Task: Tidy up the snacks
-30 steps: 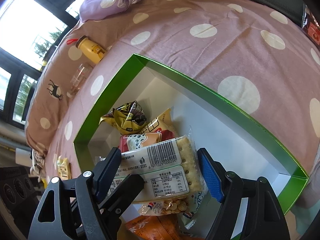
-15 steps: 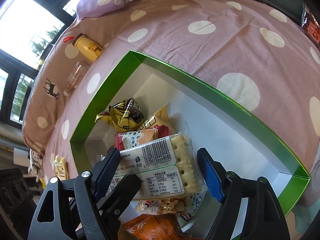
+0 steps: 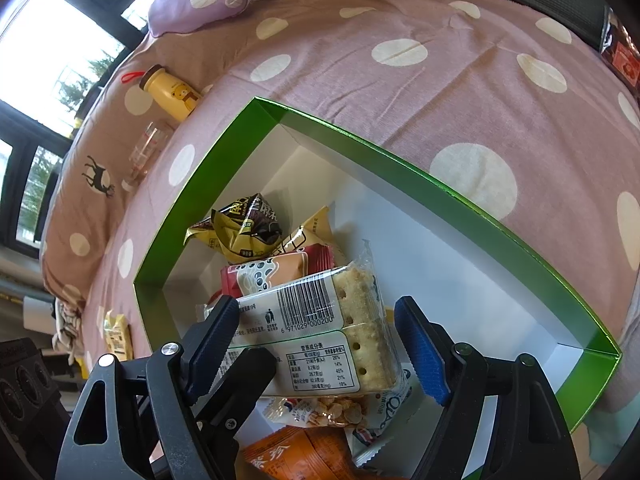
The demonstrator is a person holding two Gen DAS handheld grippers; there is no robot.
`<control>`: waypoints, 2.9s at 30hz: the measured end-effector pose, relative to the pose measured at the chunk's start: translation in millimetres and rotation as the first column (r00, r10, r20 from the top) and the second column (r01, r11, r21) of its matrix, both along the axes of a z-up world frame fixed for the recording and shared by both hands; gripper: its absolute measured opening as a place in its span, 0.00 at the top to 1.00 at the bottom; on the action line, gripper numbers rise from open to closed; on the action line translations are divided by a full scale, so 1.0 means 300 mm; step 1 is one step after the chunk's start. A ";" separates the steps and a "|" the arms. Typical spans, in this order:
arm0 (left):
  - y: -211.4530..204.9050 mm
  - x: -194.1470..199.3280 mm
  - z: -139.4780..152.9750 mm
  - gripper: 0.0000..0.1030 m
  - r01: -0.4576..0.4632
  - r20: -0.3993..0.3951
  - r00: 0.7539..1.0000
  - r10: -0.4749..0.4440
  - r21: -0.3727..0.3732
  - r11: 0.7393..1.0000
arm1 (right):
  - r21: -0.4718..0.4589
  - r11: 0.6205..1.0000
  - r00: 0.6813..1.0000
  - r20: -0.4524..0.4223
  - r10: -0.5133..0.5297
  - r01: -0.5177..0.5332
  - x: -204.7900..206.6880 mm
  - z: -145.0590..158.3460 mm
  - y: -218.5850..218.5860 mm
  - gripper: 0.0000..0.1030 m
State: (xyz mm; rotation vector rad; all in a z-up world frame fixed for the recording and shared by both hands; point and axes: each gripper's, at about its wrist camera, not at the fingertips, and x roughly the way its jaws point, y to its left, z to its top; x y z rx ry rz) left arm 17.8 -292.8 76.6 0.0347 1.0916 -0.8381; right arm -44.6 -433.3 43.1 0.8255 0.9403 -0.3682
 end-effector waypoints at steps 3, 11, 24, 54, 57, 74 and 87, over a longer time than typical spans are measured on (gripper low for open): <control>0.001 -0.001 0.000 0.46 -0.002 0.004 1.000 0.002 0.001 1.000 | -0.001 1.000 1.000 -0.001 -0.001 0.001 0.000 0.001 0.001 0.21; -0.003 -0.005 0.001 0.44 -0.003 0.014 1.000 0.003 0.005 1.000 | -0.004 1.000 1.000 -0.004 -0.005 0.005 -0.004 0.000 0.000 0.20; -0.008 -0.005 -0.001 0.41 -0.011 0.025 1.000 0.011 0.015 1.000 | -0.008 1.000 1.000 -0.006 -0.010 0.010 -0.004 0.002 -0.005 0.20; 0.228 -0.027 0.129 0.30 -0.150 0.174 0.973 0.152 -0.026 0.988 | -0.144 0.987 0.991 0.122 -0.051 0.069 -0.067 0.143 0.043 0.20; 0.320 -0.023 0.148 0.23 -0.192 0.184 0.962 0.200 -0.060 0.980 | -0.161 0.986 0.986 0.166 -0.020 0.047 -0.059 0.171 0.077 0.15; 0.920 -0.017 0.021 0.03 -0.519 0.164 0.838 0.521 -0.059 0.853 | -0.377 0.896 0.891 0.285 0.354 -0.235 0.076 0.278 0.476 0.05; 1.197 0.015 0.022 0.03 -0.709 0.103 0.693 0.713 -0.080 0.701 | -0.380 0.792 0.793 0.202 0.575 -0.477 0.244 0.154 0.873 0.05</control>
